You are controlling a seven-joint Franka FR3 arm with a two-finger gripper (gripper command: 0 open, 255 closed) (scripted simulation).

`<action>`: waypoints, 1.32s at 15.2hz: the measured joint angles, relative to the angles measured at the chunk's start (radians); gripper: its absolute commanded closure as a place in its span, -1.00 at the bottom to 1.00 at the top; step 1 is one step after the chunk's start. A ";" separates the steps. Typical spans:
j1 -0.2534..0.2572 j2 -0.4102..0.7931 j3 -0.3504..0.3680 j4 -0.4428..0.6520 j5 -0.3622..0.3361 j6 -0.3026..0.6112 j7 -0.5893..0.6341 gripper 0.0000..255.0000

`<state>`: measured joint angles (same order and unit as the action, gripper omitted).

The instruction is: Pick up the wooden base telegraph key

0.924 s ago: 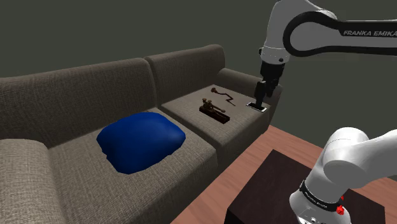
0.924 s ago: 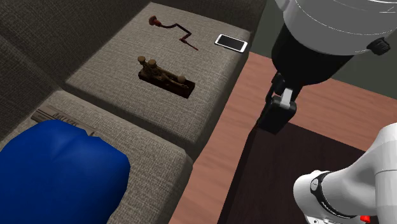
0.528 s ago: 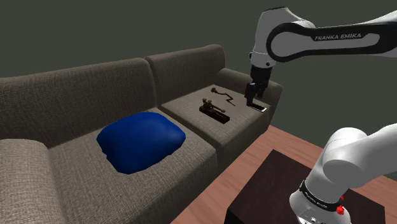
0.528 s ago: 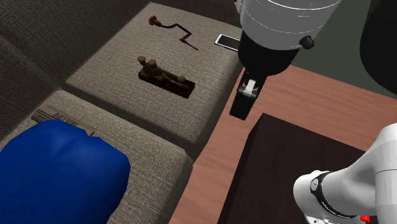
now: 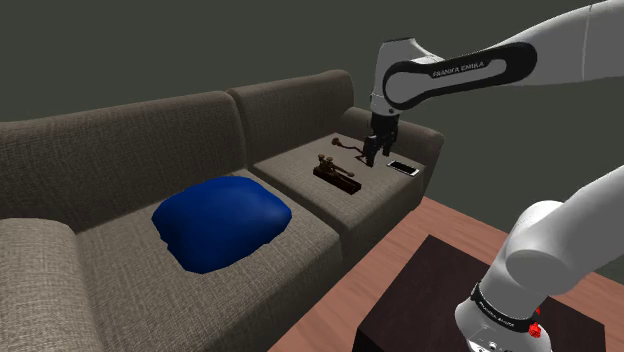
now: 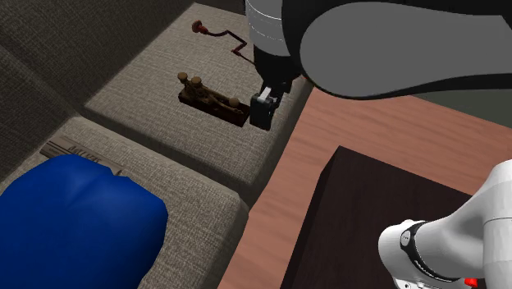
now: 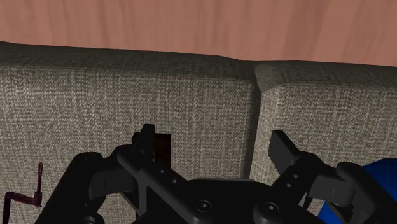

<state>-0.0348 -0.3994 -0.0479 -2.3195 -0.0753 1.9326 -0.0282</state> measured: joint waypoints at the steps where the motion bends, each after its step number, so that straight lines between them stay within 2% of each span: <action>1: -0.004 0.035 -0.010 0.014 -0.001 0.023 -0.011 -1.00; 11: -0.029 0.424 -0.060 0.267 0.038 0.163 -0.090 -1.00; 16: -0.050 0.609 -0.071 0.428 0.072 0.188 -0.130 -1.00; 20: -0.070 0.778 -0.070 0.601 0.101 0.183 -0.155 -1.00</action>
<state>-0.1052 0.3782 -0.1184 -1.7186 0.0256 2.1156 -0.1836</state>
